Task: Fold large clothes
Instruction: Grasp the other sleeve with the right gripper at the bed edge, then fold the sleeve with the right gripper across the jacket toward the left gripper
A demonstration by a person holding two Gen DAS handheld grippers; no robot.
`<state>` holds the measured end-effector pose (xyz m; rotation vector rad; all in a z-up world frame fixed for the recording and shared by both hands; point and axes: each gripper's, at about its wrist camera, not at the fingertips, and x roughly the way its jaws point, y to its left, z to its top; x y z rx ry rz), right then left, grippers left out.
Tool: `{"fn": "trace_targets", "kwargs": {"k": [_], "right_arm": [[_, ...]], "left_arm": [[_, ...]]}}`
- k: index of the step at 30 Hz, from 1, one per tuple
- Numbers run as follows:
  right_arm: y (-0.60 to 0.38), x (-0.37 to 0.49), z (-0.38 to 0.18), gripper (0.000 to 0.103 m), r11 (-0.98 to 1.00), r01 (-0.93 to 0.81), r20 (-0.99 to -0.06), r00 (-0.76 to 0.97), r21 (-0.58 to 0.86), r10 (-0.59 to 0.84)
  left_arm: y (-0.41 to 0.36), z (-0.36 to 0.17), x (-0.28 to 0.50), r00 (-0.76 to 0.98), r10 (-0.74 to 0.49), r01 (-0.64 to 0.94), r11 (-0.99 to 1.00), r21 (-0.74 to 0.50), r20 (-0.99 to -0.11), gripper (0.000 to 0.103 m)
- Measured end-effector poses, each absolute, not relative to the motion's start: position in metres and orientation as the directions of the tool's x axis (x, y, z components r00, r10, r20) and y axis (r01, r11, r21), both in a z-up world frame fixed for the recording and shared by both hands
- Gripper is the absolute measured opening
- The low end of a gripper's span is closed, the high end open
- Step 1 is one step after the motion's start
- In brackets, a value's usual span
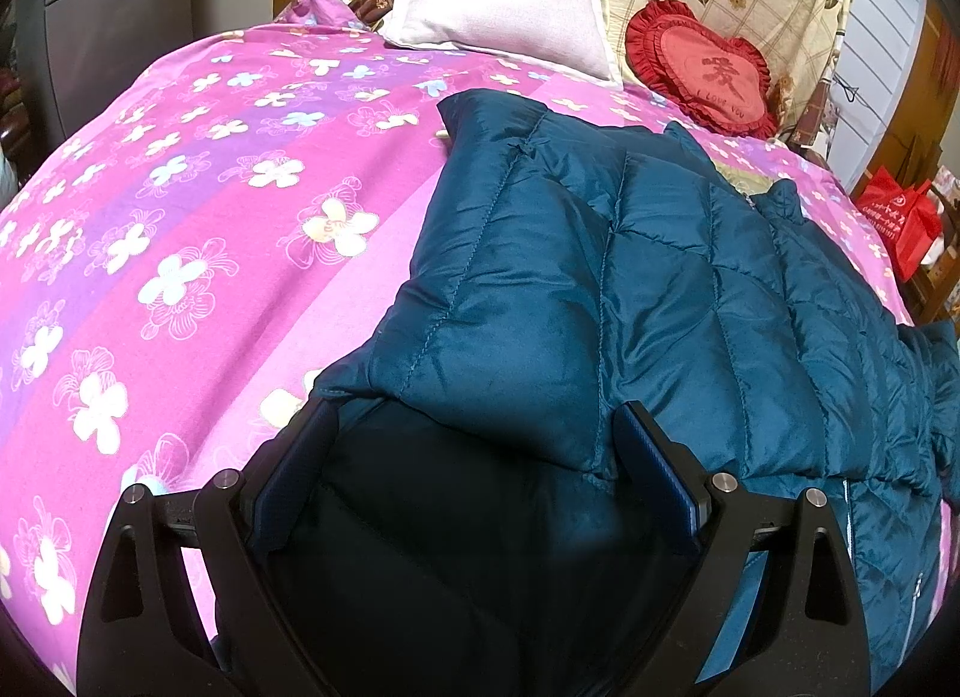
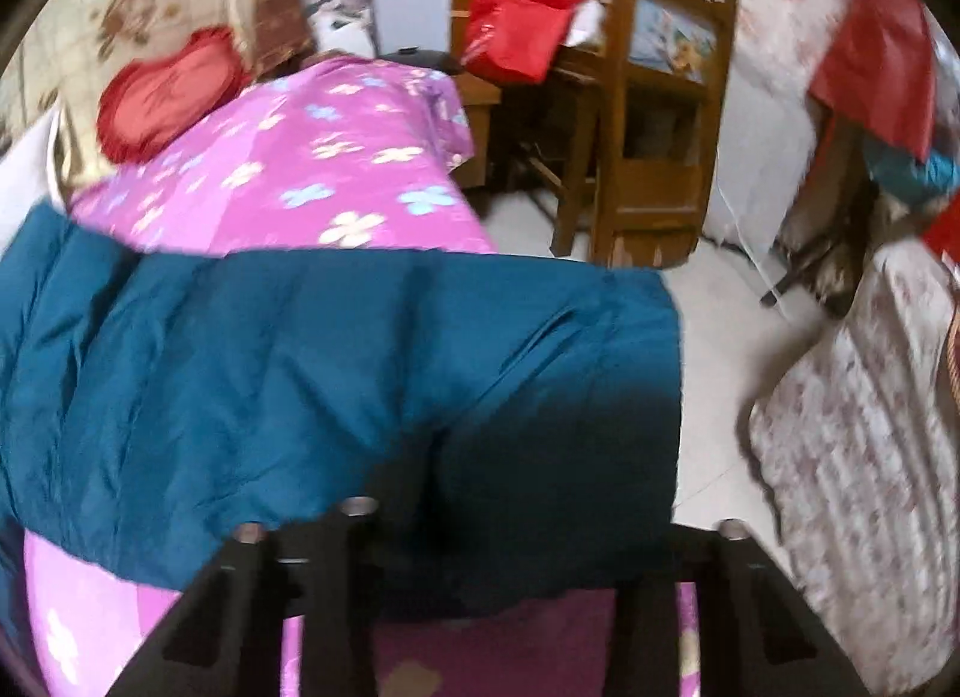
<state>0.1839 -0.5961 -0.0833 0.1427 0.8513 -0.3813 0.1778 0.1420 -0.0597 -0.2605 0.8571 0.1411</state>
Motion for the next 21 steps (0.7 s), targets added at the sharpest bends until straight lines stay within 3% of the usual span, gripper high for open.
{"fn": "trace_targets", "kwargs": {"k": [11, 21], "right_arm": [[-0.485, 0.162, -0.012, 0.015, 0.934, 0.353, -0.659, 0.69, -0.052, -0.298], [-0.281, 0.18, 0.019, 0.015, 0.992, 0.122, -0.605, 0.789, -0.011, -0.104]], "left_arm": [[0.142, -0.06, 0.178, 0.649, 0.016, -0.227, 0.958, -0.173, -0.76, 0.094], [0.144, -0.059, 0.175, 0.66, -0.005, -0.223, 0.953, -0.203, -0.752, 0.094]]}}
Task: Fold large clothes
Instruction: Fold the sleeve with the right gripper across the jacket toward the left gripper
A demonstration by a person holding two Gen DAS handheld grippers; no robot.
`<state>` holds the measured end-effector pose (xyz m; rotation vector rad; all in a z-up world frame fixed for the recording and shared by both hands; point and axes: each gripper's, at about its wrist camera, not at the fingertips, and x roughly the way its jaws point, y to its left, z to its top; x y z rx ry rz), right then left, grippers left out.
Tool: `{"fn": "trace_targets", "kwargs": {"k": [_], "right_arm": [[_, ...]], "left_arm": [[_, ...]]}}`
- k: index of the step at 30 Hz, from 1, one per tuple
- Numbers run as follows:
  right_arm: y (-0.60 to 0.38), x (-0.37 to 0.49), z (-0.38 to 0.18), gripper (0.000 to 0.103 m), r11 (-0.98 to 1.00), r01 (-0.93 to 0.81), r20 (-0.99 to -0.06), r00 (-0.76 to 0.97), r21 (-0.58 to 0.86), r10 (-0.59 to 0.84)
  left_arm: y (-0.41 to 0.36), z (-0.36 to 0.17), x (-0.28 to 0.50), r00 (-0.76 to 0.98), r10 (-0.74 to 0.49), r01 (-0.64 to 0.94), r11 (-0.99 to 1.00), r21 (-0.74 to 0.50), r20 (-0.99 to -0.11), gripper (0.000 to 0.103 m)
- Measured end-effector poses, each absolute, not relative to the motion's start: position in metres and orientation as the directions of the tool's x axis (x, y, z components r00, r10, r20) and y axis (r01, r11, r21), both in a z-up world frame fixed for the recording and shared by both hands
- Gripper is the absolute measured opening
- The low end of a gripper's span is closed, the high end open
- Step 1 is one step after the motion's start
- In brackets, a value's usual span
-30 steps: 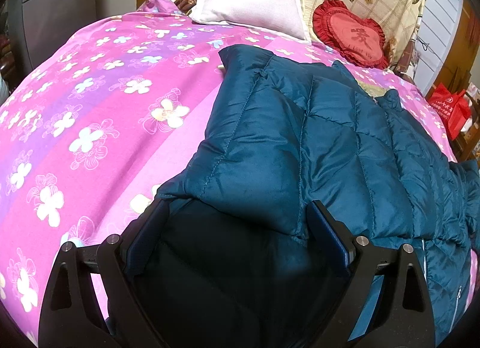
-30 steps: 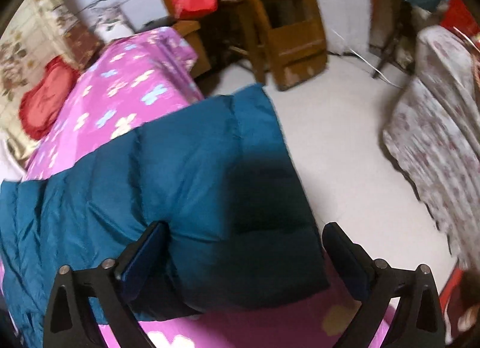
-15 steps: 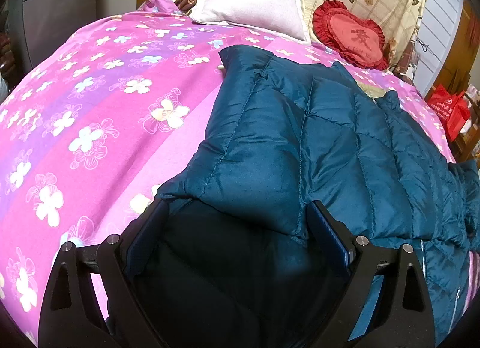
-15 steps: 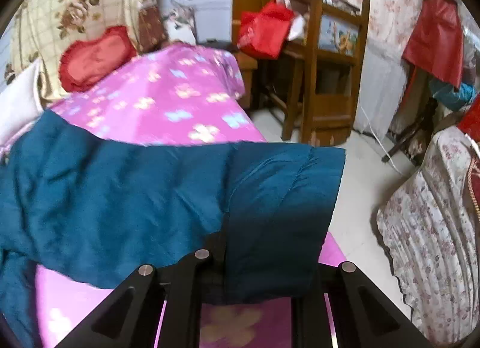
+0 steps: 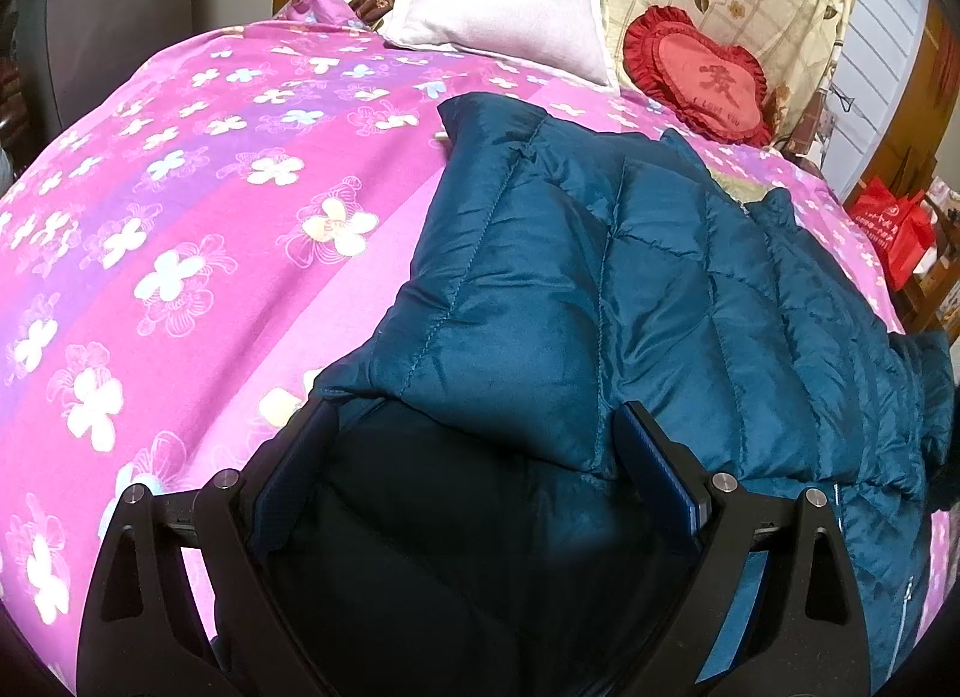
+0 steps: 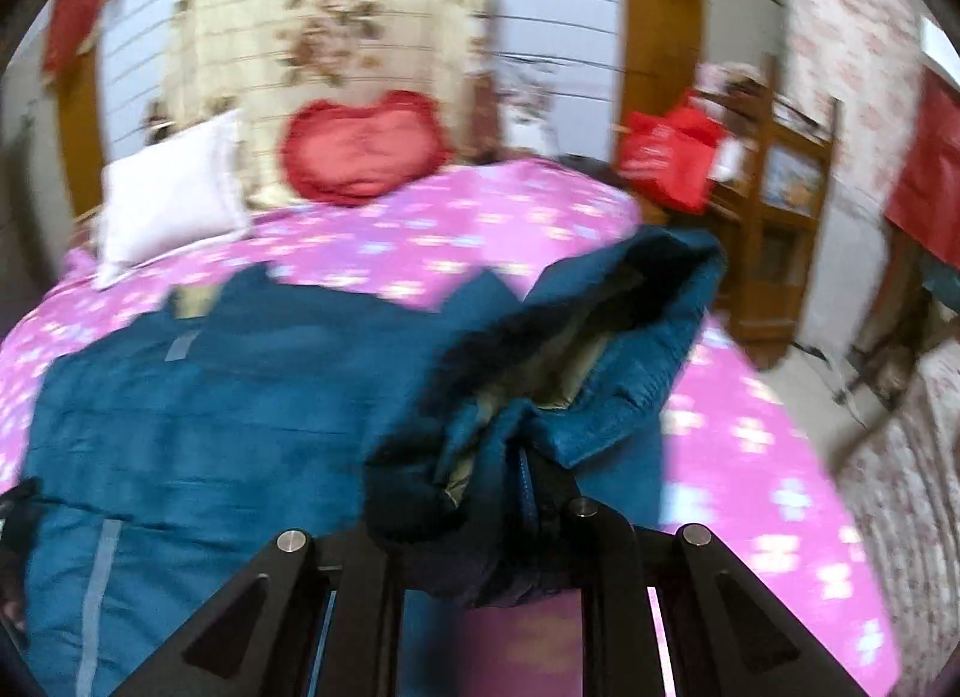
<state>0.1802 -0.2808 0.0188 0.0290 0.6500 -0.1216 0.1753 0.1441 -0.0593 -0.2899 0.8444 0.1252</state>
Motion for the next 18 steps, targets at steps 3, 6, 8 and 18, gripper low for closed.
{"fn": "trace_targets", "kwargs": {"k": [3, 6, 8, 18], "right_arm": [[-0.217, 0.196, 0.006, 0.015, 0.999, 0.037, -0.623, 0.782, 0.001, -0.028], [-0.146, 0.214, -0.017, 0.015, 0.998, -0.064, -0.651, 0.756, 0.018, 0.06], [-0.108, 0.223, -0.03, 0.015, 0.991, -0.131, -0.67, 0.735, 0.008, 0.102], [-0.016, 0.227, -0.056, 0.045, 0.95, -0.31, -0.692, 0.69, -0.021, 0.21]], "left_arm": [[0.145, -0.06, 0.175, 0.66, -0.007, -0.223, 0.953, -0.204, -0.751, 0.094], [0.145, -0.059, 0.175, 0.659, -0.004, -0.224, 0.954, -0.201, -0.752, 0.094], [0.144, -0.059, 0.176, 0.656, 0.003, -0.225, 0.955, -0.192, -0.755, 0.094], [0.139, -0.06, 0.179, 0.645, 0.027, -0.232, 0.959, -0.162, -0.764, 0.094]]}}
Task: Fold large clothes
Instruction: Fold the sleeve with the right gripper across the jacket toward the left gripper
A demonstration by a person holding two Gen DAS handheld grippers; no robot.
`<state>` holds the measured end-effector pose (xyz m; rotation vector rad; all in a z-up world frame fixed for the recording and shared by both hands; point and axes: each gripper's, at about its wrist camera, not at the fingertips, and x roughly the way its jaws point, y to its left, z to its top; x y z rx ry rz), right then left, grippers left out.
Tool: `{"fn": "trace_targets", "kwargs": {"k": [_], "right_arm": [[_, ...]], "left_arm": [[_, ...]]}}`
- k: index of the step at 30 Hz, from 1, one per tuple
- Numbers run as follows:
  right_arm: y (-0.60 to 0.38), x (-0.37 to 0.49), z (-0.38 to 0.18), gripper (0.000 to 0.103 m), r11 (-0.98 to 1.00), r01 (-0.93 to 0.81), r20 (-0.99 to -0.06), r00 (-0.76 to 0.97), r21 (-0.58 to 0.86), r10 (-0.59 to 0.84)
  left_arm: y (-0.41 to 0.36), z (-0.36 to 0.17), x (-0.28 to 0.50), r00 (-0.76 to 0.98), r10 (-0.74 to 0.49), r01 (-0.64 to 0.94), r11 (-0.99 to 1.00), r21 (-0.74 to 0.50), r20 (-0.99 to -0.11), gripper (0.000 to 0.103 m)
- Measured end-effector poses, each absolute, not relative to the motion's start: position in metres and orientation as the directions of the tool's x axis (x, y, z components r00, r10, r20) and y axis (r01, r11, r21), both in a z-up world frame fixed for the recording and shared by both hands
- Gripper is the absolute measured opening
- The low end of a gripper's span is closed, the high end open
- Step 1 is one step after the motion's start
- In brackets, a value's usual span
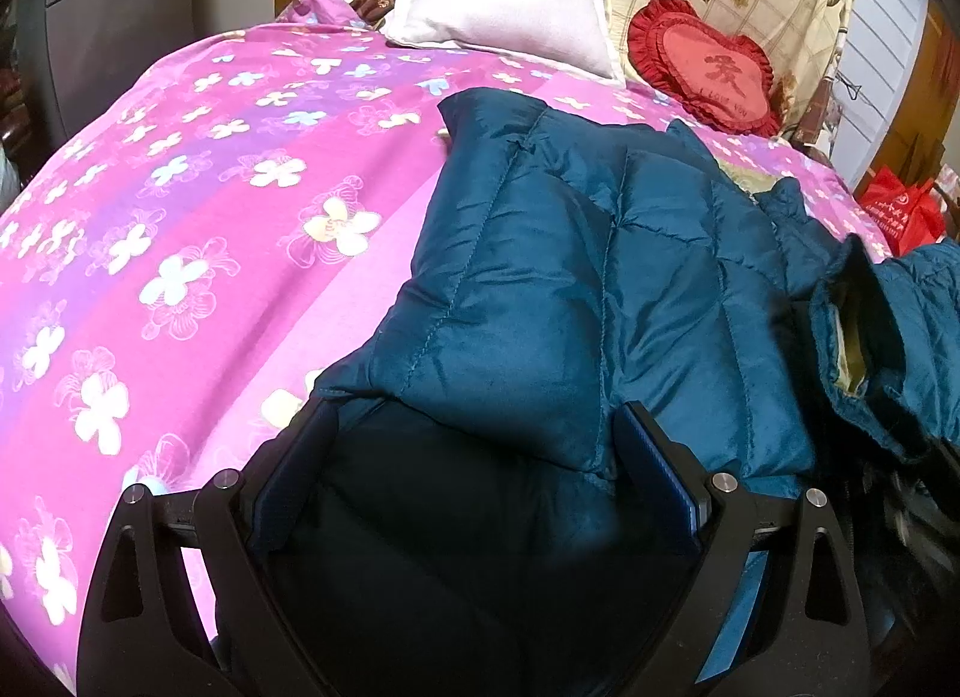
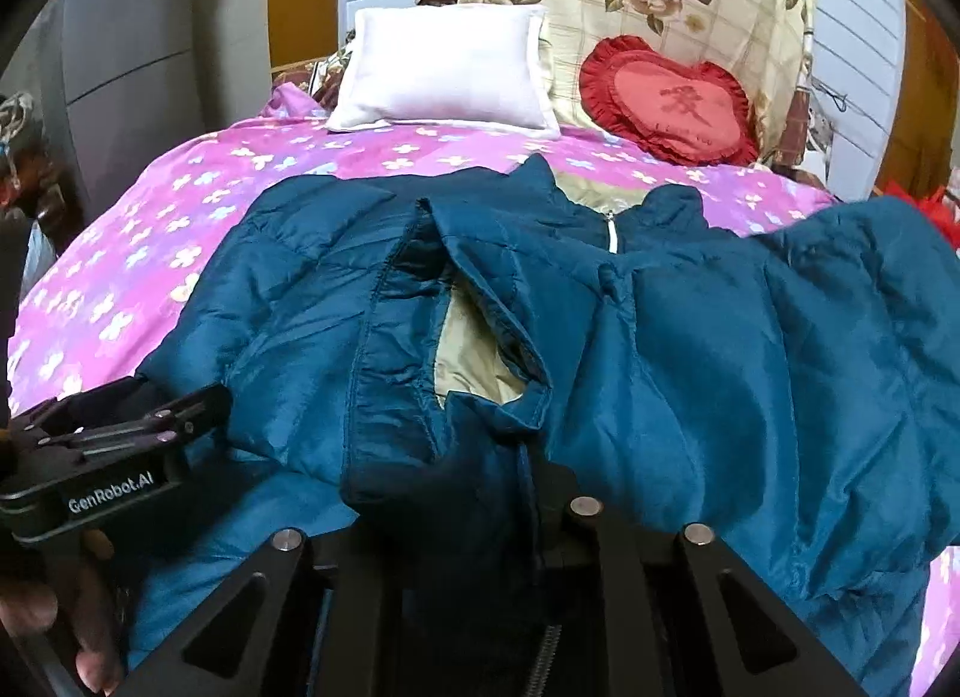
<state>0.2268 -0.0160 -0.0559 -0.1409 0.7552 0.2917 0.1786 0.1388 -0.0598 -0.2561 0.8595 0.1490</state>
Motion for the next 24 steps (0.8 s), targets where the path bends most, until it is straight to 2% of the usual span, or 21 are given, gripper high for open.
{"fn": "trace_targets", "kwargs": {"k": [1, 3, 4, 7, 10, 13, 15, 17, 20, 24], "right_arm": [[-0.018, 0.22, -0.053, 0.062, 0.947, -0.321, -0.688, 0.689, -0.005, 0.229], [-0.026, 0.203, -0.045, 0.08, 0.95, -0.312, -0.656, 0.718, -0.004, 0.233], [-0.032, 0.193, -0.04, 0.083, 0.952, -0.306, -0.635, 0.735, 0.002, 0.238], [-0.053, 0.173, -0.032, 0.083, 0.967, -0.256, -0.622, 0.755, 0.014, 0.209], [-0.081, 0.15, -0.034, 0.084, 0.986, -0.165, -0.644, 0.757, -0.019, 0.114], [-0.118, 0.136, -0.046, 0.088, 0.991, -0.033, -0.684, 0.727, -0.129, -0.065], [-0.145, 0.135, -0.057, 0.088, 0.986, 0.034, -0.721, 0.679, -0.162, -0.142], [-0.168, 0.137, -0.062, 0.088, 0.989, 0.063, -0.765, 0.628, -0.132, -0.142], [-0.179, 0.145, -0.073, 0.088, 0.992, 0.022, -0.806, 0.58, -0.125, -0.115], [-0.173, 0.146, -0.078, 0.092, 0.982, -0.005, -0.806, 0.572, -0.189, -0.152]], "left_arm": [[0.139, -0.06, 0.179, 0.645, 0.027, -0.232, 0.959, -0.162, -0.764, 0.094], [0.139, -0.06, 0.179, 0.645, 0.026, -0.232, 0.959, -0.163, -0.764, 0.094], [0.139, -0.06, 0.179, 0.645, 0.027, -0.232, 0.959, -0.162, -0.764, 0.094], [0.139, -0.06, 0.179, 0.644, 0.028, -0.232, 0.959, -0.161, -0.764, 0.094], [0.139, -0.06, 0.179, 0.645, 0.027, -0.231, 0.959, -0.162, -0.764, 0.094], [0.139, -0.056, 0.175, 0.649, 0.021, -0.226, 0.96, -0.167, -0.761, 0.093], [0.136, -0.041, 0.162, 0.684, -0.01, -0.211, 0.954, -0.212, -0.729, 0.093], [0.125, -0.022, 0.153, 0.727, -0.086, -0.161, 0.944, -0.29, -0.682, 0.094], [0.092, -0.006, 0.165, 0.719, -0.2, -0.065, 0.934, -0.351, -0.666, 0.094], [0.045, -0.019, 0.2, 0.65, -0.226, -0.001, 0.955, -0.298, -0.726, 0.094]]}}
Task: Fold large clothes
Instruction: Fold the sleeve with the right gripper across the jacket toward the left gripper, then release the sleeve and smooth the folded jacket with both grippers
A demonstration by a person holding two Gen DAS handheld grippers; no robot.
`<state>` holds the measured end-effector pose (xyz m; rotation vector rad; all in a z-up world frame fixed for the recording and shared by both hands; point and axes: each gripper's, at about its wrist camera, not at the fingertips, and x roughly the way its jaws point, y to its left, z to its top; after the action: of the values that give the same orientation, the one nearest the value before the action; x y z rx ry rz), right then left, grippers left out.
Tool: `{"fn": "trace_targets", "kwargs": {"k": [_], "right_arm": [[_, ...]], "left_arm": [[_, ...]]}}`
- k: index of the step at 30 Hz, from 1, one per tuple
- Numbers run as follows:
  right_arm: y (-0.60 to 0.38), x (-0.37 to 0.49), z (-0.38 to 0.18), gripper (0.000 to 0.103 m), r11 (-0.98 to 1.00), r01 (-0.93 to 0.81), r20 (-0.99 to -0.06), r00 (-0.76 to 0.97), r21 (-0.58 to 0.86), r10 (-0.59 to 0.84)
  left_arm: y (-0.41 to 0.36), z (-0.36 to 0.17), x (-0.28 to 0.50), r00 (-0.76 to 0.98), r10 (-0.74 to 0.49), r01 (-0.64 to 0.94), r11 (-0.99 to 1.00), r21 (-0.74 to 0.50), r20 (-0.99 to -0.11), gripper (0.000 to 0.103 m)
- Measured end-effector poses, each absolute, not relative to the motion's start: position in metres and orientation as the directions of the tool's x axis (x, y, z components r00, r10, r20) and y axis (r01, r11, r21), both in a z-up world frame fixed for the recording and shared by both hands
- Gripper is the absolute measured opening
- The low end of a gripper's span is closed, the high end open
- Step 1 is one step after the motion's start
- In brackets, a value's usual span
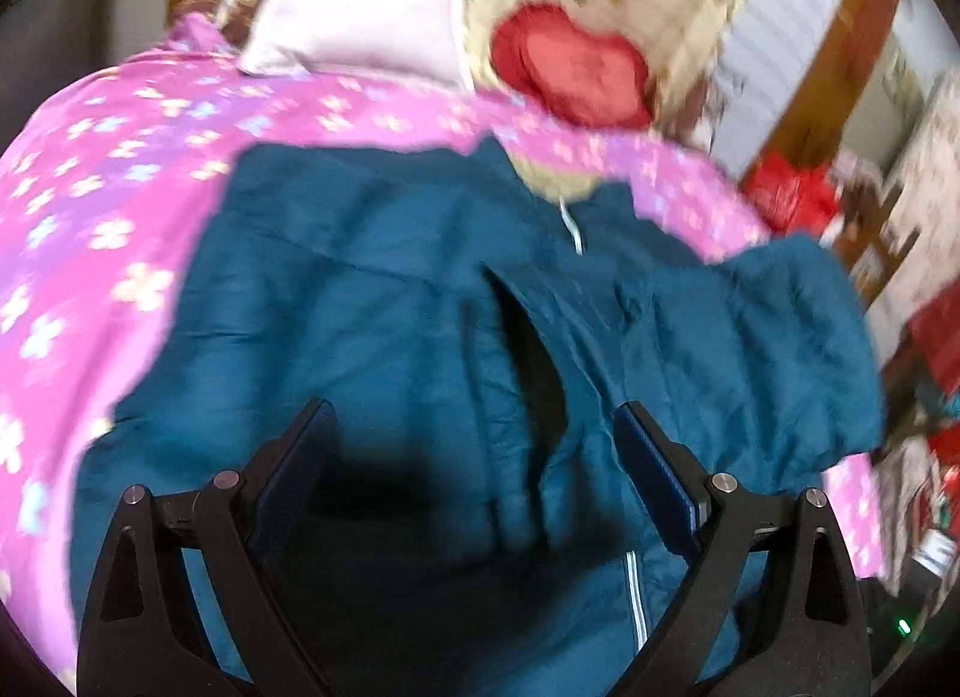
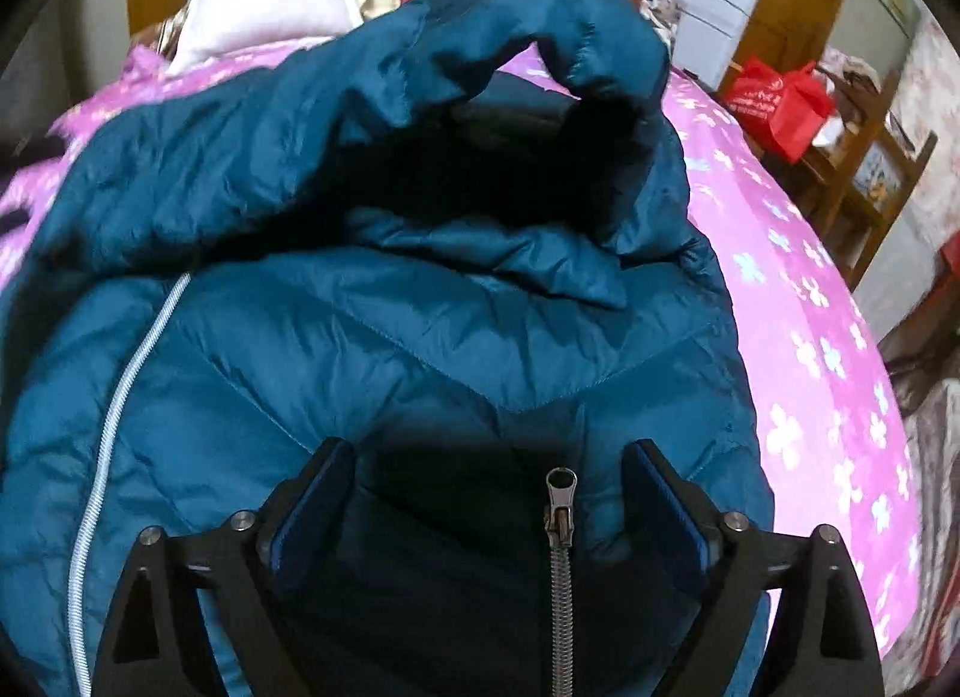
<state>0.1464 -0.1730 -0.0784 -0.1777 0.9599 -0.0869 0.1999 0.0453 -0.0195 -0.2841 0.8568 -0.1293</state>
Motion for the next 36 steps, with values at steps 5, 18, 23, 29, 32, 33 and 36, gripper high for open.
{"fn": "trace_targets", "kwargs": {"k": [5, 18, 23, 29, 32, 33, 36], "right_arm": [[-0.172, 0.137, -0.079, 0.093, 0.976, -0.012, -0.801, 0.573, -0.218, -0.172], [-0.17, 0.135, -0.081, 0.101, 0.97, 0.002, -0.794, 0.574, -0.242, -0.199], [-0.17, 0.136, -0.082, 0.102, 0.968, 0.001, -0.793, 0.573, -0.25, -0.205], [-0.187, 0.132, -0.056, 0.102, 0.984, 0.068, -0.755, 0.634, -0.162, -0.168], [-0.198, 0.134, -0.055, 0.102, 0.991, 0.104, -0.766, 0.629, -0.089, -0.134], [-0.2, 0.137, -0.059, 0.102, 0.992, 0.105, -0.781, 0.613, -0.074, -0.123], [-0.199, 0.142, -0.069, 0.102, 0.993, 0.093, -0.812, 0.572, -0.076, -0.116]], "left_arm": [[0.026, -0.05, 0.215, 0.616, -0.192, -0.017, 0.966, -0.257, -0.764, 0.094], [0.111, 0.009, 0.211, 0.751, -0.098, -0.1, 0.961, -0.259, -0.653, 0.006], [0.146, 0.0, 0.218, 0.704, 0.029, -0.221, 0.958, -0.18, -0.709, 0.006], [0.11, 0.018, 0.202, 0.771, -0.041, -0.134, 0.965, -0.224, -0.636, 0.058], [0.064, 0.012, 0.215, 0.753, -0.122, -0.011, 0.98, -0.198, -0.646, 0.06], [0.049, 0.001, 0.223, 0.724, -0.128, 0.026, 0.987, -0.159, -0.678, 0.06], [0.036, -0.036, 0.239, 0.662, 0.038, -0.022, 0.999, 0.032, -0.748, 0.06]]}}
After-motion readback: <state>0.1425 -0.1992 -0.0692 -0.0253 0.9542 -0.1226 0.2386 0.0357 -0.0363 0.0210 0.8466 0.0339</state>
